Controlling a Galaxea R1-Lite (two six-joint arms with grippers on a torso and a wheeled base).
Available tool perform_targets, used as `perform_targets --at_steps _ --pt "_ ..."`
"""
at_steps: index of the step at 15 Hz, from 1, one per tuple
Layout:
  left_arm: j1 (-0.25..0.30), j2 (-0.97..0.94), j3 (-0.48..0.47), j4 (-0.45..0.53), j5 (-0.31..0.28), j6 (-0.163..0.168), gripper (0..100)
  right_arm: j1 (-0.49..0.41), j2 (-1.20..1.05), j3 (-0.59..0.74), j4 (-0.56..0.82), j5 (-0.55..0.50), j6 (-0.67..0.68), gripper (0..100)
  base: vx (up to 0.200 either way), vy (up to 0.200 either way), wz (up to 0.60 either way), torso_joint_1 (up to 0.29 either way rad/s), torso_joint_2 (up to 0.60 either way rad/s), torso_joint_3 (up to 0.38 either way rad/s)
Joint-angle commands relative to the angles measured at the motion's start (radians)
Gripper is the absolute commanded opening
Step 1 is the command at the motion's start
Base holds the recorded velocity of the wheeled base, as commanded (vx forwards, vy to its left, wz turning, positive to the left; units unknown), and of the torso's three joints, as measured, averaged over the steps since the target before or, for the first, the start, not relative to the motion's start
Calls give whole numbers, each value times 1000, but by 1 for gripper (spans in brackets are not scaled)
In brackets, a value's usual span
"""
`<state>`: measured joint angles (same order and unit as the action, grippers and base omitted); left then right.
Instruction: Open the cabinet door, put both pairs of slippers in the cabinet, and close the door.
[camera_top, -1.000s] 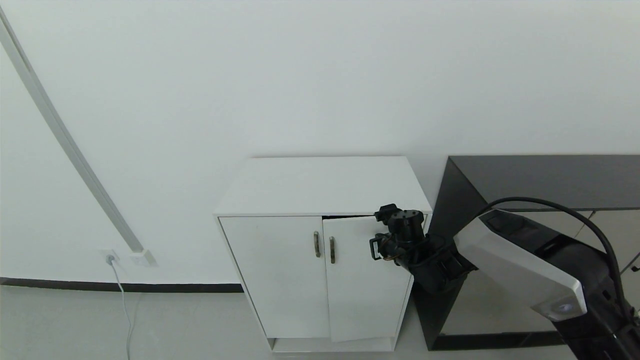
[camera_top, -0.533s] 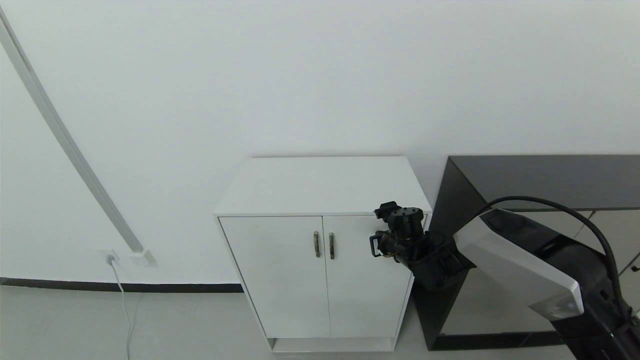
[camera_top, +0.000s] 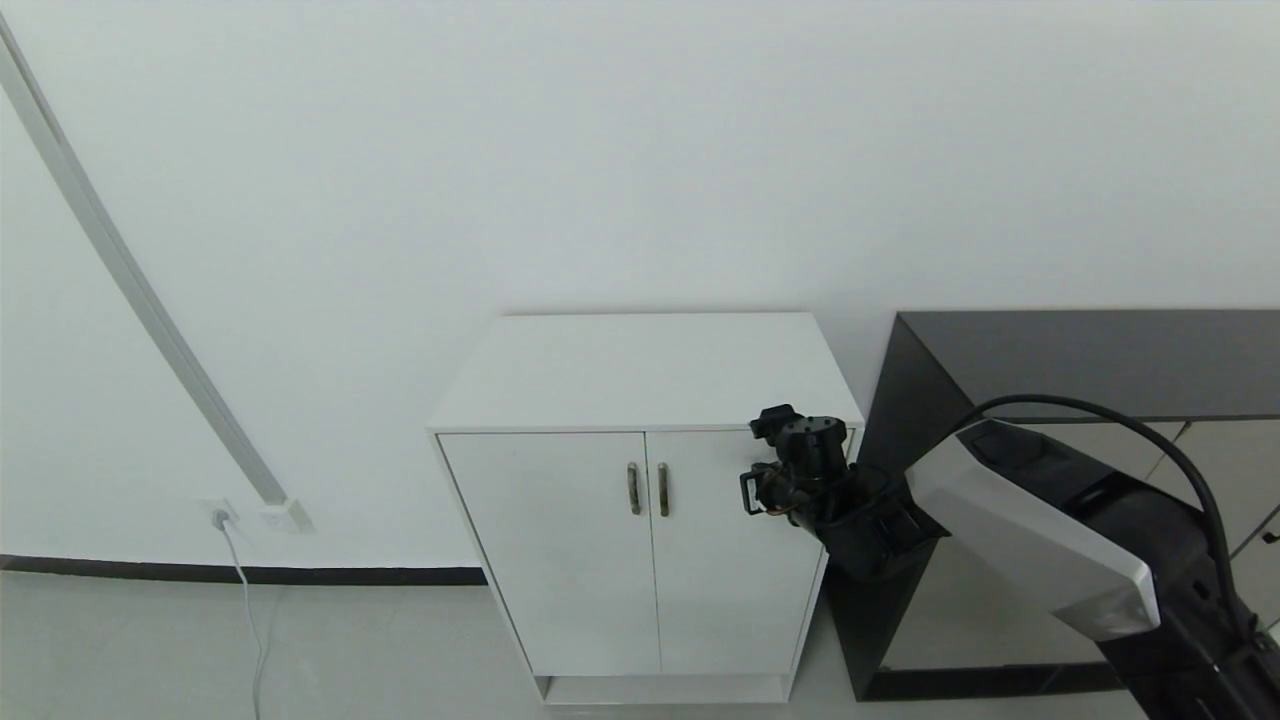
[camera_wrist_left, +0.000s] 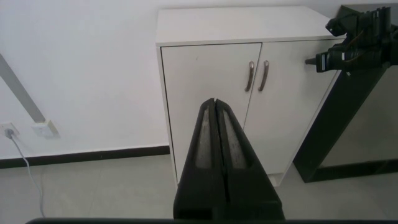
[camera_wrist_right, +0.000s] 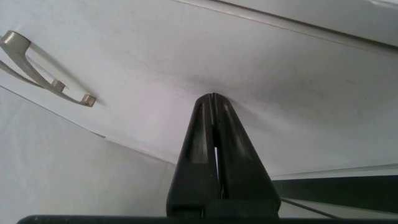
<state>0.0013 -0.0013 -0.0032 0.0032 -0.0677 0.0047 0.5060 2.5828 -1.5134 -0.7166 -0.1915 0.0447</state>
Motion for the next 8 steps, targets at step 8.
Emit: perform_targets --at_steps 8 --pt "0 1 0 0 -1 0 0 -10 10 -13 -1 0 0 0 0 0 0 0 0 0"
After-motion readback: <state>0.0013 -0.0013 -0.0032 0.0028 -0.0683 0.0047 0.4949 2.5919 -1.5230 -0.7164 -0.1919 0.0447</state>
